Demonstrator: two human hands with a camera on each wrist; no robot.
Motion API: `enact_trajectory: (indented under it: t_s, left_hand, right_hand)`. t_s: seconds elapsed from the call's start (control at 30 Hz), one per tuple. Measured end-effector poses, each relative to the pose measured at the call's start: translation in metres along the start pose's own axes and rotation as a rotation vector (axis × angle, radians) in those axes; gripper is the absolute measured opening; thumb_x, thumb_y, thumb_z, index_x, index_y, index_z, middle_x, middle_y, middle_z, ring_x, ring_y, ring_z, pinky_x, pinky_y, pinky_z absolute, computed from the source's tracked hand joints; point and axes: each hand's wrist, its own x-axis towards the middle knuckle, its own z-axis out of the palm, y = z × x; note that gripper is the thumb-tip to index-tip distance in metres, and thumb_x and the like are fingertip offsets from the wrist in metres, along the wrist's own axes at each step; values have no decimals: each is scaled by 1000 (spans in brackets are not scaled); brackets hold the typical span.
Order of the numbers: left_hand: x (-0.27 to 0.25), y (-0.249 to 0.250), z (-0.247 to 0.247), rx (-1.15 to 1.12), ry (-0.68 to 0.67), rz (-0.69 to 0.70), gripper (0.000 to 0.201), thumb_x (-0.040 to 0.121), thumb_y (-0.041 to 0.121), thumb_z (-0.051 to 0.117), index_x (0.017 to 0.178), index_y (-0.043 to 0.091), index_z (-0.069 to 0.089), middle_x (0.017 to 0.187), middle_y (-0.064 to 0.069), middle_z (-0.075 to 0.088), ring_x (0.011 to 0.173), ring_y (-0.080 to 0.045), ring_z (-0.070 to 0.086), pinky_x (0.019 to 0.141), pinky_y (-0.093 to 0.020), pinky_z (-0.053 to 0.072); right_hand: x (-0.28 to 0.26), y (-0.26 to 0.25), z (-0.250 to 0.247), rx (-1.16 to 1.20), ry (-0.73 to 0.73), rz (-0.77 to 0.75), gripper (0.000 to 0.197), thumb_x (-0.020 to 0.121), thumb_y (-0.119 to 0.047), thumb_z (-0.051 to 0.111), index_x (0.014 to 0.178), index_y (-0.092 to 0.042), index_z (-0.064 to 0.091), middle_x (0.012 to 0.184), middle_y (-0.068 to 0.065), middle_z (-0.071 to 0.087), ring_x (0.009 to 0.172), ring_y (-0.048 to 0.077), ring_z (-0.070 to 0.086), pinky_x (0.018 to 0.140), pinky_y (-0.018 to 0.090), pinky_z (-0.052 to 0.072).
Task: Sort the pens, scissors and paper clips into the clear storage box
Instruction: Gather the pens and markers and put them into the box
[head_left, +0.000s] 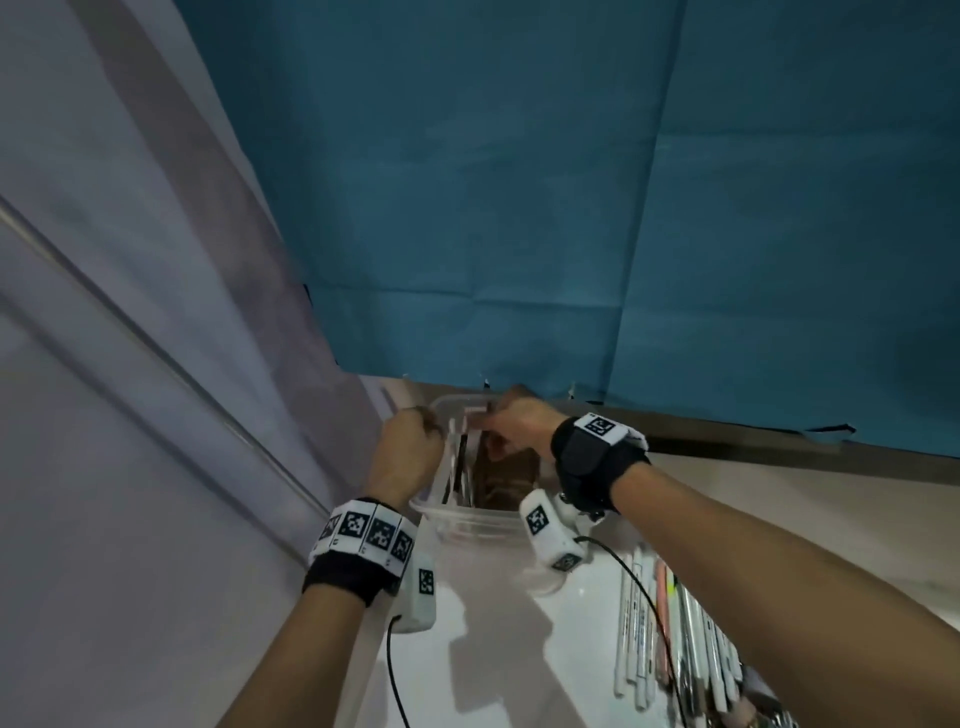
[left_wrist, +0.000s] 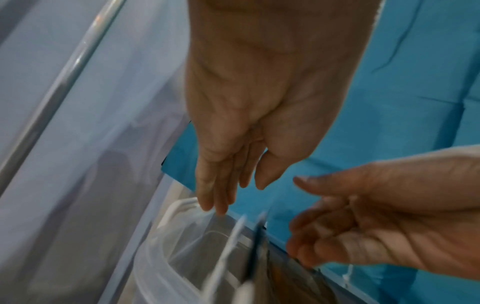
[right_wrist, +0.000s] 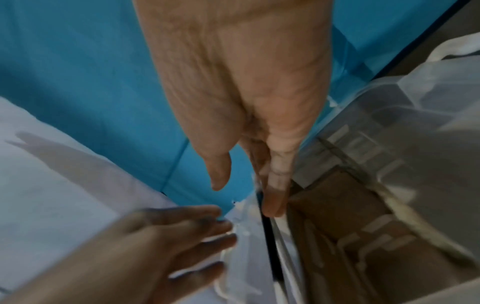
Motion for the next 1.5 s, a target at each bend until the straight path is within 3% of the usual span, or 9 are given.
enact_trajectory:
  t_s: [0.13, 0.33, 0.5, 0.67, 0.8, 0.87, 1.23, 1.43, 1.5]
  left_hand:
    - [-19, 19, 7, -166, -28, 118, 21, 95, 1, 53, 102, 3, 72, 89, -11, 77, 78, -22, 74, 80, -37, 60]
    - [-71, 74, 56, -280, -537, 310, 12, 99, 16, 60, 95, 13, 70, 74, -6, 75, 61, -11, 71, 60, -25, 56]
    - [-99, 77, 128, -52, -881, 323, 21, 99, 25, 61, 92, 9, 73, 79, -6, 76, 64, -10, 70, 66, -29, 60]
    - [-108, 39, 206, 185, -693, 105, 25, 95, 24, 53, 95, 1, 64, 104, -18, 70, 94, -31, 67, 83, -42, 56]
    - [-126, 37, 244, 105, -518, -7, 30, 95, 39, 54, 102, 11, 58, 113, -8, 61, 103, -28, 60, 85, -39, 50]
    - [-134, 35, 257, 60, -440, -44, 34, 95, 36, 55, 118, 11, 57, 122, -6, 58, 112, -26, 57, 93, -39, 49]
    - [-132, 8, 256, 105, -456, -86, 24, 92, 25, 58, 103, 3, 56, 111, -15, 61, 102, -33, 60, 80, -39, 47]
    - [-128, -13, 245, -5, -467, -124, 20, 93, 22, 58, 92, 2, 59, 93, -16, 59, 101, -37, 61, 75, -37, 46]
    - [-127, -16, 242, -43, -454, -137, 14, 93, 22, 56, 91, 8, 55, 98, -11, 62, 99, -34, 61, 76, -35, 45]
  right_hand:
    - [-14, 20, -29, 7, -24, -14, 17, 94, -11, 62, 77, -6, 63, 73, 14, 64, 60, 20, 63, 70, 39, 60]
    - [-60, 52, -93, 131, 163, -16, 14, 95, -7, 58, 93, 5, 65, 72, 24, 65, 48, 24, 56, 42, 23, 43]
    - [-99, 125, -113, 60, 360, 111, 23, 98, -12, 56, 83, 1, 67, 58, 10, 59, 46, 16, 47, 44, 27, 34]
    - [-111, 197, -60, -204, 110, 276, 16, 91, -6, 65, 76, -9, 69, 48, -3, 60, 42, 13, 60, 39, 18, 41]
    - [-110, 221, -15, -426, 158, 363, 19, 88, -9, 61, 107, -9, 59, 109, 14, 64, 98, 31, 65, 61, 25, 45]
    - [-110, 228, 0, -460, 173, 402, 21, 91, -11, 56, 110, -4, 54, 120, 16, 56, 110, 33, 58, 74, 31, 43]
    - [-102, 242, 25, -325, 263, 449, 17, 87, -13, 62, 90, -12, 45, 113, 13, 56, 93, 28, 56, 70, 30, 41]
    - [-111, 242, -7, -125, 270, 361, 30, 91, -24, 67, 70, -11, 50, 64, 6, 56, 50, 16, 52, 51, 25, 42]
    - [-114, 239, -19, 11, 268, 343, 25, 96, -23, 60, 78, -8, 52, 63, 5, 51, 49, 17, 53, 47, 28, 46]
